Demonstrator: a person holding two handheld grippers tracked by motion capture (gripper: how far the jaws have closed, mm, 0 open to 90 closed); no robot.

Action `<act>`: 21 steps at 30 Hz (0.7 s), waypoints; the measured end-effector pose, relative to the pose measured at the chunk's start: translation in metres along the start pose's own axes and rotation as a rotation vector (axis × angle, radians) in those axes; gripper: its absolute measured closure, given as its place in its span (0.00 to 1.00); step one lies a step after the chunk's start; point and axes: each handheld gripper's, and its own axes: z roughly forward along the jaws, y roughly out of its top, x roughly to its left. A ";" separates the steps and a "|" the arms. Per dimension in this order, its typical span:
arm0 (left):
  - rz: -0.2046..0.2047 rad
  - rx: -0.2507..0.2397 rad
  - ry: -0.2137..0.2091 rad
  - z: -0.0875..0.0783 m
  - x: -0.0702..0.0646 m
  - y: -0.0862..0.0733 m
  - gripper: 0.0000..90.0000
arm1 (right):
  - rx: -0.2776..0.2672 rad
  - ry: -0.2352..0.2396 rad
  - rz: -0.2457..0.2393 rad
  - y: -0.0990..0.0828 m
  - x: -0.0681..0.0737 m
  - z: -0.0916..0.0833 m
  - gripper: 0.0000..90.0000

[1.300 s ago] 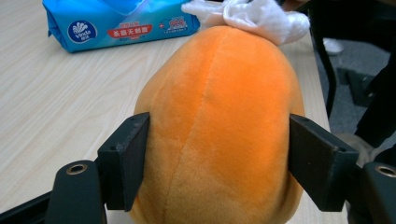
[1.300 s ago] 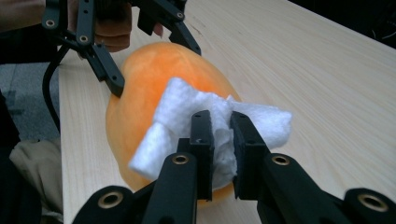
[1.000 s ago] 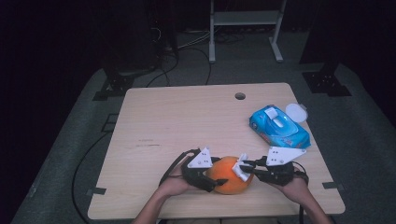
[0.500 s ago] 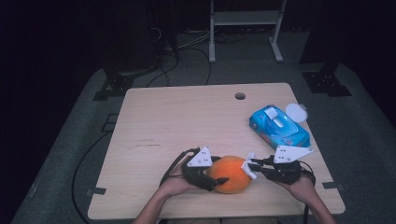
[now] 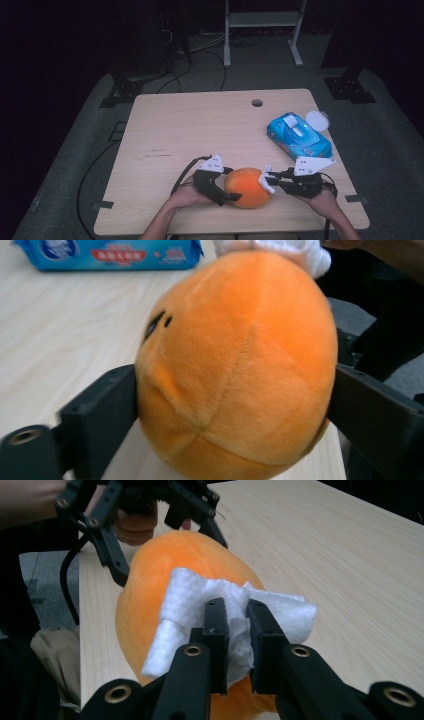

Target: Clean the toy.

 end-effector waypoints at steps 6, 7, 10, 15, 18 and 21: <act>0.094 -0.032 0.055 0.004 -0.019 0.015 0.37 | -0.077 0.031 0.000 0.018 0.009 0.002 0.89; 0.115 -0.038 0.065 0.008 -0.023 0.018 0.38 | -0.078 0.038 -0.023 0.024 0.013 0.005 0.89; 0.143 -0.036 0.086 0.012 -0.028 0.019 0.42 | -0.068 0.054 -0.074 0.035 0.026 0.015 0.89; 0.112 -0.041 0.083 0.010 -0.022 0.014 0.43 | -0.037 0.024 -0.049 0.024 0.014 0.007 0.89; 0.105 -0.056 0.079 0.011 -0.023 0.015 0.43 | -0.033 0.009 -0.013 0.015 0.004 -0.004 0.89; 0.101 -0.075 0.082 0.010 -0.024 0.017 0.44 | -0.032 -0.017 -0.006 0.013 0.003 -0.011 0.89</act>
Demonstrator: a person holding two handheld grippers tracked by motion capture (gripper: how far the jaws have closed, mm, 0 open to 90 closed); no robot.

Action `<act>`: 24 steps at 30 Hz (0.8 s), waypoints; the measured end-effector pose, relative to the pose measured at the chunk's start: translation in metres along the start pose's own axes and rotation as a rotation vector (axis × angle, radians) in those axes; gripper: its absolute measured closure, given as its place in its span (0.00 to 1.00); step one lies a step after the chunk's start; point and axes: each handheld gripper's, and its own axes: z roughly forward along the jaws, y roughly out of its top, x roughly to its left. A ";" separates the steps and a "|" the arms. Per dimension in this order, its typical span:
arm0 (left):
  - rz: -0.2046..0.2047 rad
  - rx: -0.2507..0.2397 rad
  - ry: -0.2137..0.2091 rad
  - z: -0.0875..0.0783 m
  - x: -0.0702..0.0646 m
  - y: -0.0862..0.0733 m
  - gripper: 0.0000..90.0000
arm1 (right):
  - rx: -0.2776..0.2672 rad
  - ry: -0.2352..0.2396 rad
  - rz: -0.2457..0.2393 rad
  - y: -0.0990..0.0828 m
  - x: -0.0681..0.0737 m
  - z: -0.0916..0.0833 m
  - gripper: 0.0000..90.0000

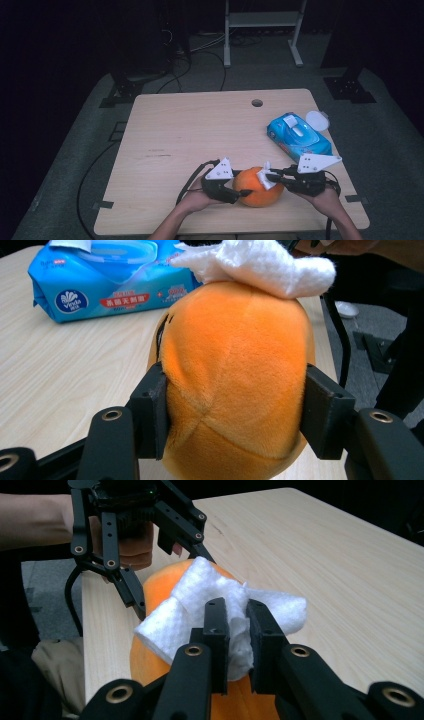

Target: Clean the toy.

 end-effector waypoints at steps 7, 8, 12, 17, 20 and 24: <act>-0.004 -0.059 0.026 -0.032 0.005 0.016 0.44 | -0.081 -0.022 -0.013 0.017 0.008 0.007 0.89; -0.002 -0.054 0.029 -0.035 0.005 0.016 0.44 | -0.086 -0.019 -0.009 0.018 0.008 0.010 0.89; -0.002 -0.024 0.035 -0.036 0.007 0.015 0.43 | -0.068 -0.016 0.007 0.015 0.006 0.019 0.89; 0.006 0.066 0.060 -0.025 0.006 0.013 0.37 | -0.017 -0.023 0.009 0.010 0.008 0.029 0.89; -0.003 0.071 0.084 -0.015 0.003 0.015 0.30 | -0.039 -0.001 -0.023 0.018 0.020 0.034 0.89; -0.034 0.043 0.109 -0.011 0.004 0.012 0.23 | -0.028 -0.029 -0.060 0.020 0.023 0.032 0.89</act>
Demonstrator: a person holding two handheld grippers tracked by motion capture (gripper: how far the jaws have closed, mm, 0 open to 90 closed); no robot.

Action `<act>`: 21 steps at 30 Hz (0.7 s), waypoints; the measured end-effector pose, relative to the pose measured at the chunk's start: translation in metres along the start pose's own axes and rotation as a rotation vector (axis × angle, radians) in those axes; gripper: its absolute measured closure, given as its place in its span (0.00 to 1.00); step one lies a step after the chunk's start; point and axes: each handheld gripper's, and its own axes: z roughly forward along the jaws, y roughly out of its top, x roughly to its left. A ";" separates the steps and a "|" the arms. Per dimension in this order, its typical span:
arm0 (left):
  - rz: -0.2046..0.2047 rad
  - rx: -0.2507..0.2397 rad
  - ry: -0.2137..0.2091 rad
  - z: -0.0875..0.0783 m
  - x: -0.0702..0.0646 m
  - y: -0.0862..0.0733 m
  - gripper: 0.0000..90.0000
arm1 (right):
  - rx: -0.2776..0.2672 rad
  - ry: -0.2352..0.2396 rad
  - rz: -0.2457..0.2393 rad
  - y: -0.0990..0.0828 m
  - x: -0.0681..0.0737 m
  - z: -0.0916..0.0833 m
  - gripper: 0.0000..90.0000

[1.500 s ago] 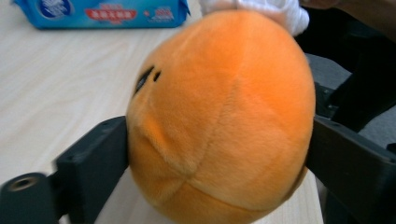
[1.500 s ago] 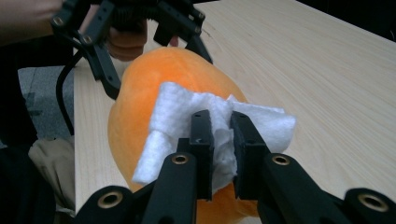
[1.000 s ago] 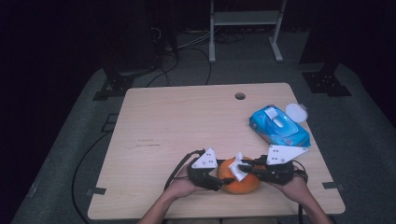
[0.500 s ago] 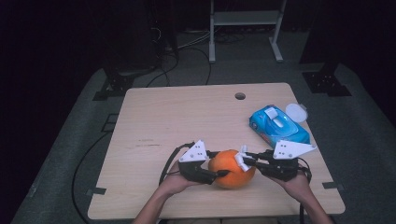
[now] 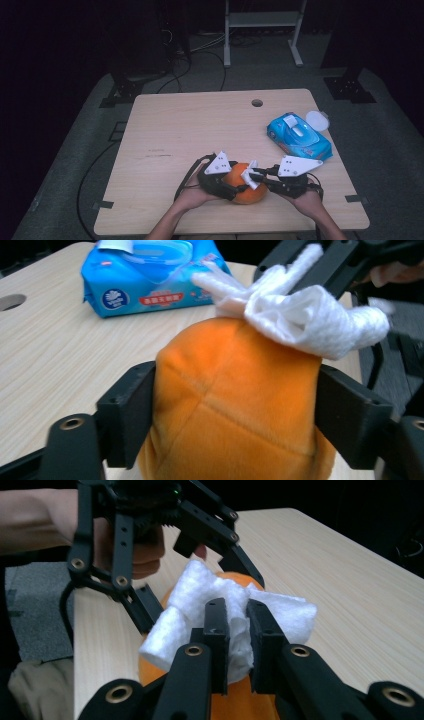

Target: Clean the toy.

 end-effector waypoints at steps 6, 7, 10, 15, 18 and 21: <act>-0.047 -0.027 -0.069 0.001 0.007 -0.005 0.09 | 0.006 -0.016 0.059 -0.020 -0.017 -0.012 0.89; -0.058 -0.023 -0.070 0.002 0.008 -0.006 0.10 | 0.003 -0.017 0.069 -0.022 -0.019 -0.013 0.89; -0.051 -0.037 -0.056 0.006 0.008 -0.010 0.21 | 0.003 -0.022 0.080 -0.023 -0.022 -0.014 0.89; -0.042 -0.039 -0.020 0.013 0.000 -0.008 0.27 | -0.033 0.021 0.037 -0.009 -0.011 -0.012 0.89; -0.038 -0.042 -0.028 0.009 -0.001 -0.010 0.30 | -0.001 0.010 -0.007 -0.006 -0.008 -0.011 0.89; -0.032 -0.046 -0.092 0.005 0.000 -0.013 0.30 | 0.019 -0.017 0.015 -0.016 -0.016 -0.019 0.89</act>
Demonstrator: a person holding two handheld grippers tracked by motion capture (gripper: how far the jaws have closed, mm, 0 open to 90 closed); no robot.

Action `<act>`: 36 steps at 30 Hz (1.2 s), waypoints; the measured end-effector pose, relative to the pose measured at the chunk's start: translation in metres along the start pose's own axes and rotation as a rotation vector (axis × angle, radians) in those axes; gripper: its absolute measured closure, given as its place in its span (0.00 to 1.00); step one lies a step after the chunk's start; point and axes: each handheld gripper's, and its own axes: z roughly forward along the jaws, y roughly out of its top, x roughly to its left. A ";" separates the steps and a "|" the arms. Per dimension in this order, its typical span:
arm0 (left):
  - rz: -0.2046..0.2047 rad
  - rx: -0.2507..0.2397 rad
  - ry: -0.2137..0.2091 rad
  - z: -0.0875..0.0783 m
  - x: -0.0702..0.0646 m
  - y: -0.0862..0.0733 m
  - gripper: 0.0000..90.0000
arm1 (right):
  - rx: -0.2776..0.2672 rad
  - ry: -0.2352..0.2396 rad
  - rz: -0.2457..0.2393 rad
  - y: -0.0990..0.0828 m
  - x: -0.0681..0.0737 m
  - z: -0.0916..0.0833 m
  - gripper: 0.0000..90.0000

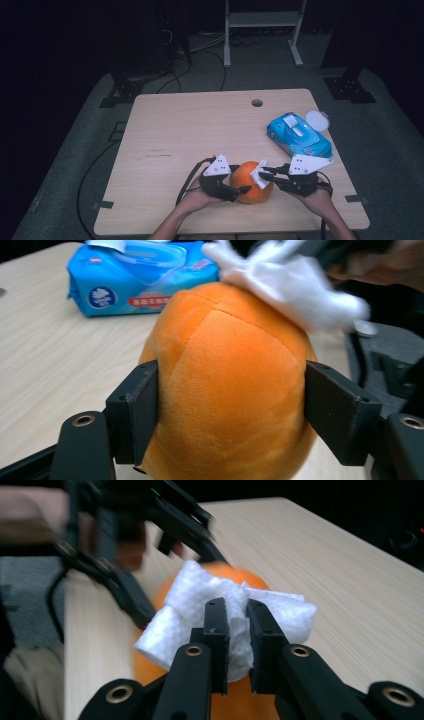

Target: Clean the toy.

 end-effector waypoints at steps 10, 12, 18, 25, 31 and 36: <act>-0.016 0.034 -0.089 0.012 0.011 -0.009 0.03 | -0.008 0.100 0.009 -0.009 -0.001 -0.004 0.89; -0.011 0.016 -0.092 0.017 0.009 -0.012 0.07 | -0.008 0.096 0.011 -0.009 -0.001 -0.004 0.89; 0.023 -0.013 -0.004 0.002 0.001 -0.001 0.32 | -0.035 0.052 0.031 -0.006 -0.004 -0.006 0.89; 0.015 0.021 0.042 -0.011 0.003 0.005 0.33 | -0.052 0.042 0.062 -0.005 -0.005 0.006 0.89; 0.033 0.031 0.050 -0.016 0.005 0.004 0.33 | -0.040 0.041 0.074 -0.006 -0.003 0.015 0.89; 0.017 0.024 0.057 -0.016 0.007 0.004 0.34 | -0.049 0.019 0.059 -0.001 0.002 0.014 0.89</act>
